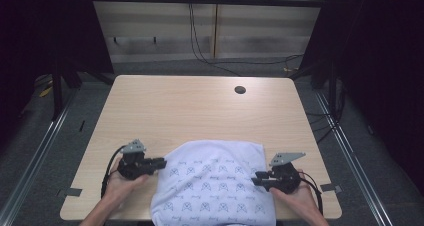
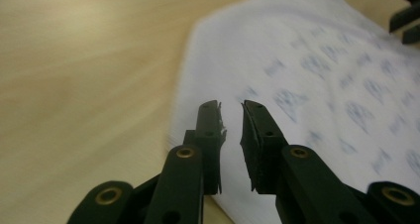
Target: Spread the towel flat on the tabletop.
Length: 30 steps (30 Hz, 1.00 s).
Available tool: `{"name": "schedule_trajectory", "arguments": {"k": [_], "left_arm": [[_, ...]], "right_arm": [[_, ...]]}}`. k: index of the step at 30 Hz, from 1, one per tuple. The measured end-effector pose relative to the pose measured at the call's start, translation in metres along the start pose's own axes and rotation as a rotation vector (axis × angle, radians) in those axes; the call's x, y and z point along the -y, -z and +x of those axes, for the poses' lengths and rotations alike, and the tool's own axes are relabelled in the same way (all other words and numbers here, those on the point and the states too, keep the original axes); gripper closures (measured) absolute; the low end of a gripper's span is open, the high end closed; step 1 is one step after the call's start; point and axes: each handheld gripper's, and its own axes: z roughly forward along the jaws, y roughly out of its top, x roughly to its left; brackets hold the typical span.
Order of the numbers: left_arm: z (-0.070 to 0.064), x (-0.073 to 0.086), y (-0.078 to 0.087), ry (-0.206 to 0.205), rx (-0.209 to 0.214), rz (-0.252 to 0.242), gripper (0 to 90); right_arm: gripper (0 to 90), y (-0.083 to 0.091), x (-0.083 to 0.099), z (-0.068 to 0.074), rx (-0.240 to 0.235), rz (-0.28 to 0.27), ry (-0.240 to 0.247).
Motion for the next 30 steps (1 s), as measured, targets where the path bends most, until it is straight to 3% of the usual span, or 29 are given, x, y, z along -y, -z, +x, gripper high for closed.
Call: {"name": "schedule_trajectory", "arguments": {"k": [3,4,5,9,10,11,12,14,15,16,17,18,19,21,22,24,27,28,30], "left_arm": [[0.011,-0.004,-0.01,0.01,-0.032,0.023,78.3],[0.018,-0.003,-0.022,0.045,-0.039,0.045,76.6],[0.018,-0.003,-0.026,0.026,-0.054,0.068,75.2],[0.011,-0.005,-0.031,0.002,-0.068,0.074,64.0],[0.003,-0.007,-0.033,-0.049,-0.077,0.089,62.4],[0.003,-0.007,-0.033,-0.049,-0.077,0.089,61.3],[-0.004,-0.007,-0.036,-0.077,-0.039,0.095,63.2],[-0.011,-0.008,-0.038,-0.091,0.004,0.105,69.8],[-0.011,-0.008,-0.038,-0.091,0.004,0.105,71.5],[-0.02,-0.009,-0.041,-0.127,0.044,0.112,79.6],[-0.02,-0.009,-0.041,-0.127,0.044,0.112,82.8],[-0.027,-0.01,-0.043,-0.135,0.08,0.11,82.8],[-0.039,-0.012,-0.045,-0.169,0.096,0.098,90.0],[-0.046,-0.013,-0.045,-0.184,0.111,0.089,90.0],[-0.061,-0.015,-0.047,-0.217,0.156,0.085,90.0],[-0.076,-0.013,-0.052,-0.249,0.196,0.108,90.0],[-0.084,-0.011,-0.054,-0.275,0.189,0.122,85.8],[-0.079,-0.013,-0.049,-0.246,0.185,0.098,77.9],[-0.061,-0.016,-0.04,-0.183,0.141,0.057,72.6]], "right_arm": [[68.6,-0.005,-0.007,-0.011,0.026,-0.02,-0.015],[68.6,-0.01,-0.012,-0.02,0.045,-0.017,-0.027],[68.5,-0.012,-0.013,-0.022,0.048,-0.022,-0.033],[67.7,-0.019,-0.016,-0.026,0.056,-0.021,-0.031],[66.5,-0.022,-0.016,-0.025,0.055,-0.008,-0.031],[66.5,-0.023,-0.015,-0.024,0.048,-0.007,-0.031],[65.5,-0.024,-0.014,-0.023,0.05,-0.003,-0.028],[65.1,-0.025,-0.014,-0.02,0.045,-0.001,-0.023],[64.8,-0.025,-0.014,-0.019,0.046,-0.002,-0.018],[64.7,-0.024,-0.014,-0.018,0.038,-0.007,-0.018],[64.7,-0.024,-0.014,-0.018,0.038,-0.007,-0.018],[64.5,-0.024,-0.014,-0.018,0.028,-0.021,-0.019],[64.0,-0.023,-0.014,-0.016,0.026,-0.021,-0.022],[64.0,-0.023,-0.014,-0.016,0.028,-0.014,-0.019],[63.9,-0.023,-0.013,-0.015,0.021,-0.019,-0.02],[63.6,-0.023,-0.013,-0.014,0.027,-0.019,-0.022],[63.2,-0.023,-0.013,-0.014,0.028,-0.018,-0.018],[62.9,-0.023,-0.013,-0.013,0.021,-0.016,-0.017],[62.5,-0.023,-0.012,-0.012,0.02,-0.014,-0.015]]}}
